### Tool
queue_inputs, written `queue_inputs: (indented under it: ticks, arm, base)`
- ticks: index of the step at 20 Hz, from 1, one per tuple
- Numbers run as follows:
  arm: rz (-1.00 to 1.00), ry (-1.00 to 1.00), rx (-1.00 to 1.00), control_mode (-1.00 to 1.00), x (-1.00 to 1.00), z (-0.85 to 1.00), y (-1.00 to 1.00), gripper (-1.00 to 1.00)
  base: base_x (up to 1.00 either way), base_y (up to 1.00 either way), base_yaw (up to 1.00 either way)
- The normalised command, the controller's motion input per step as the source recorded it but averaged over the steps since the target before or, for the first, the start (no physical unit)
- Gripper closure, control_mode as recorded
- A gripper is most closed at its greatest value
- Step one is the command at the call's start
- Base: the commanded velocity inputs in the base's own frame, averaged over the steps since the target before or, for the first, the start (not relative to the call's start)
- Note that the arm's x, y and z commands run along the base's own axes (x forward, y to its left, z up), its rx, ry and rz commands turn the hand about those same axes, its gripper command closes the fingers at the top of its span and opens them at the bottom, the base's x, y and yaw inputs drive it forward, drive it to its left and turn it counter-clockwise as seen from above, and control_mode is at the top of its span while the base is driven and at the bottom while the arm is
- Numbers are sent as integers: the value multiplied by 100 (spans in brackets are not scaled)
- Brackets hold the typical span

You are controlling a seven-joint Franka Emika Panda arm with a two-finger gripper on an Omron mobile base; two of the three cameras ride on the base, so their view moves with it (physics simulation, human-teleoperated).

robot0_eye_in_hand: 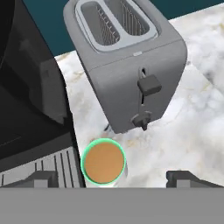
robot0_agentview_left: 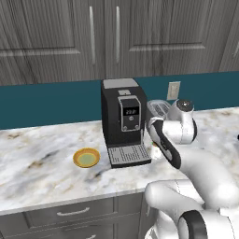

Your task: Take a sugar cube from the saucer and place it inside the coffee. Then, grab milk from the fridge and place it next to the coffee on the counter to sweeten the coffee.

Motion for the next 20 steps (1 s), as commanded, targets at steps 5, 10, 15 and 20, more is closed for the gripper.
queue_inputs:
  ticks: [5, 10, 15, 20]
  arm:
    - [0, 0, 0, -100, -80, 85, 1, -100]
    - [0, -3, 0, -100, -33, 46, 0, -100]
    - [0, -1, 0, -100, 0, 0, 0, -100]
    - [0, 0, 0, -100, -2, 0, 0, -100]
  base:
    - [0, 0, 0]
    - [0, 0, 0]
    - [0, 0, 0]
    - [0, 0, 0]
